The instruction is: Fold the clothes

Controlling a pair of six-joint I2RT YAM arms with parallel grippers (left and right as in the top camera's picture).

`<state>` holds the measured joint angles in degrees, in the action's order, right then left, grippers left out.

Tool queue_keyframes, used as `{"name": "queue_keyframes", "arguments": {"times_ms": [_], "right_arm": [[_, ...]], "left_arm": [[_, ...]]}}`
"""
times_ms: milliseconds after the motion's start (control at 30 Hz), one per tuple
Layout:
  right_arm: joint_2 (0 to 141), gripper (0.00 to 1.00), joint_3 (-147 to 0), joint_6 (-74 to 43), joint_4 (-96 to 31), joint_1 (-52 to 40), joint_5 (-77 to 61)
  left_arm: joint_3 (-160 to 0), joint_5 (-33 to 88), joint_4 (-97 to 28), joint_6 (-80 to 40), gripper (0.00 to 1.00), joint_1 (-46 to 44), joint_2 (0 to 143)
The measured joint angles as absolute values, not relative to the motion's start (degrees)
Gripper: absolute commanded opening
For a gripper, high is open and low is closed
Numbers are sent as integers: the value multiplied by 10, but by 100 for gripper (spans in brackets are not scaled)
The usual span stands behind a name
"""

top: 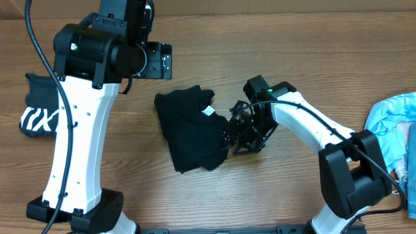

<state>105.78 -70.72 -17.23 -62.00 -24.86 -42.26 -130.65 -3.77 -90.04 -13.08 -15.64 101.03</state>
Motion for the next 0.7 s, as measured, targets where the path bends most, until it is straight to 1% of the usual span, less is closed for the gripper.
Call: {"name": "queue_keyframes", "arguments": {"times_ms": [100, 167, 233, 367, 433, 600, 633, 667, 700], "right_arm": [[1058, 64, -699, -261, -510, -265, -424], [1058, 67, -683, -317, -459, -277, -417], [1058, 69, -671, -363, -454, -294, -410], [1058, 73, -669, -392, -481, -310, -403], [1058, 76, -669, -400, -468, -311, -389], [1058, 77, -647, -459, -399, -312, -336], [1058, 76, -641, -467, -394, -312, -333], [1058, 70, -635, -474, -392, -313, -329], [1058, 54, -632, -481, -390, -314, -327]], "left_arm": [[-1306, -40, -901, -131, 88, -157, 1010], [-1306, -41, -901, -131, 88, -156, 1010], [-1306, -41, -901, -131, 88, -156, 1010], [-1306, -41, -903, -131, 88, -157, 1010], [-1306, -41, -903, -131, 88, -156, 1010], [-1306, -41, -903, -131, 87, -157, 1010], [-1306, -41, -903, -131, 87, -157, 1010], [-1306, -41, -903, -131, 87, -156, 1010], [-1306, -41, -903, -131, 87, -157, 1010]]}}
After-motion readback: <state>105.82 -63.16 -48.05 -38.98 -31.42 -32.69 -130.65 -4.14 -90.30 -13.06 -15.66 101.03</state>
